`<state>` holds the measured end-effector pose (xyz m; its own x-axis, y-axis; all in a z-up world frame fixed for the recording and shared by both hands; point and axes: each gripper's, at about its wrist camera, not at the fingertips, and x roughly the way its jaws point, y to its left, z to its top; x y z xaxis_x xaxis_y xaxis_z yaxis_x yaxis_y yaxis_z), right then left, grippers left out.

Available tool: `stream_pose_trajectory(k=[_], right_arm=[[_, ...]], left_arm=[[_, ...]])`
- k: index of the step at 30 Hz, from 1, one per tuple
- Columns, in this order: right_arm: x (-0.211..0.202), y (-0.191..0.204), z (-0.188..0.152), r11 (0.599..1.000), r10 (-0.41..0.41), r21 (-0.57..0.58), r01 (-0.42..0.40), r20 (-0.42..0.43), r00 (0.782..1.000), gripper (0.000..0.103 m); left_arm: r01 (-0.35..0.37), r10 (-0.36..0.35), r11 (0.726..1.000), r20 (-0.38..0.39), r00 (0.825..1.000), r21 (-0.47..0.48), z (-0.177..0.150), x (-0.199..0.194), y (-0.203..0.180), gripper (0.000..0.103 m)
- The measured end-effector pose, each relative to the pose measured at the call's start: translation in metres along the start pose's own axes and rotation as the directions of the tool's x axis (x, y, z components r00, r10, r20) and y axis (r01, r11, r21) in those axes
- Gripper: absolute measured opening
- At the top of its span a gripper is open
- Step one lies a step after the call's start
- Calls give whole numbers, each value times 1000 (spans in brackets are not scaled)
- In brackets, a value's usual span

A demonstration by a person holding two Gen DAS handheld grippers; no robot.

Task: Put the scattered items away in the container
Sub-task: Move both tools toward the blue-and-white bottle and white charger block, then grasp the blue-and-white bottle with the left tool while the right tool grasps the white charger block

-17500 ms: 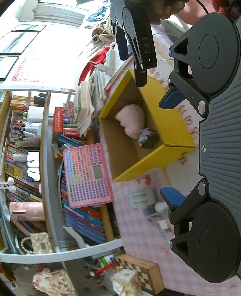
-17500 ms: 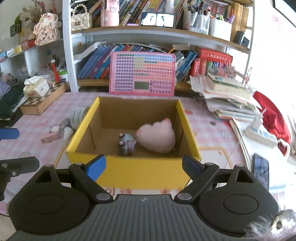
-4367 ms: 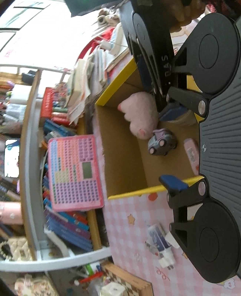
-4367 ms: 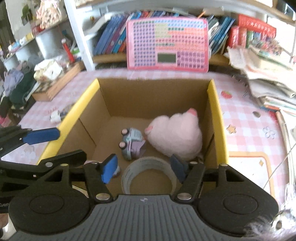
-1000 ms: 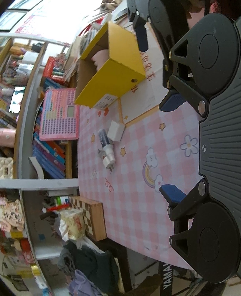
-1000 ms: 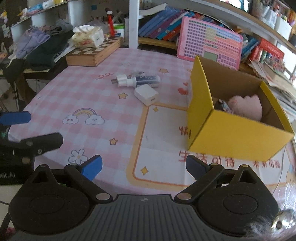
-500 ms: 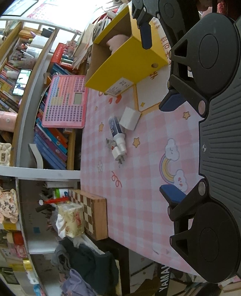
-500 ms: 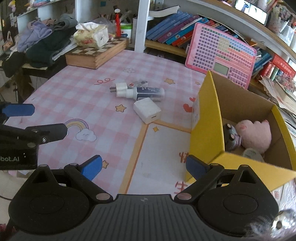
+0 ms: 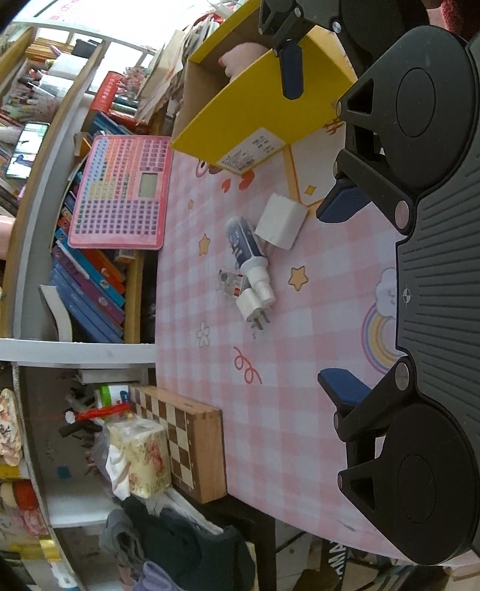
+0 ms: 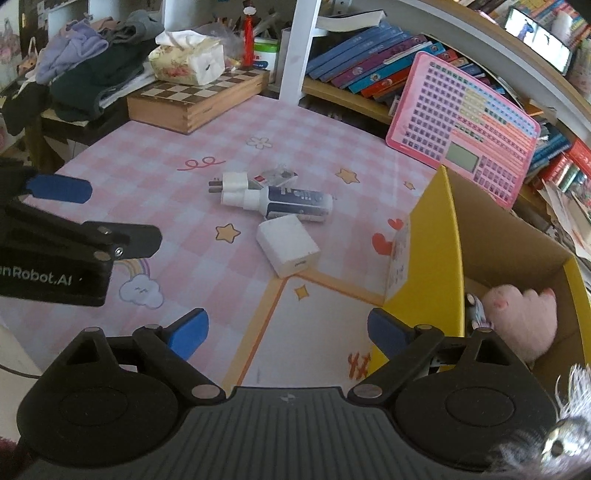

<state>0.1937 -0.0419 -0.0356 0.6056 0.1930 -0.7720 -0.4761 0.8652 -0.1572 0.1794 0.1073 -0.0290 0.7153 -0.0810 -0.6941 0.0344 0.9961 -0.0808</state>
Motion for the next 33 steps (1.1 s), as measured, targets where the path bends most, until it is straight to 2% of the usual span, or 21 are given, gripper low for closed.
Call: stream_pose_trajectory(k=[9, 16, 19, 22, 25, 27, 29, 33], right_arm=[[37, 5, 26, 998, 32, -62, -32, 10, 999, 90], [72, -1, 43, 999, 42, 12, -41, -26, 999, 86], [89, -4, 46, 999, 14, 42, -12, -52, 999, 86], [100, -7, 49, 997, 0, 74, 5, -65, 998, 86], [110, -12, 52, 994, 4, 106, 5, -88, 996, 86], [115, -16, 55, 991, 19, 135, -6, -102, 995, 79], [117, -20, 56, 986, 39, 168, -22, -97, 994, 62], [115, -22, 54, 983, 47, 180, -31, -87, 995, 56]], left_arm=[[17, -17, 999, -5, 1000, 50, 34, 36, 8, 88], [35, -30, 993, -47, 998, 116, 58, 83, 6, 88], [24, -19, 996, -62, 998, 82, 63, 101, 6, 88], [40, -38, 999, -70, 997, 28, 69, 116, 7, 87], [49, -45, 997, -76, 996, 57, 74, 129, -2, 86], [74, -67, 993, -78, 995, 89, 78, 135, -10, 86], [114, -105, 985, -75, 992, 128, 83, 139, -18, 86], [186, -170, 964, -99, 981, 189, 89, 146, -32, 76]])
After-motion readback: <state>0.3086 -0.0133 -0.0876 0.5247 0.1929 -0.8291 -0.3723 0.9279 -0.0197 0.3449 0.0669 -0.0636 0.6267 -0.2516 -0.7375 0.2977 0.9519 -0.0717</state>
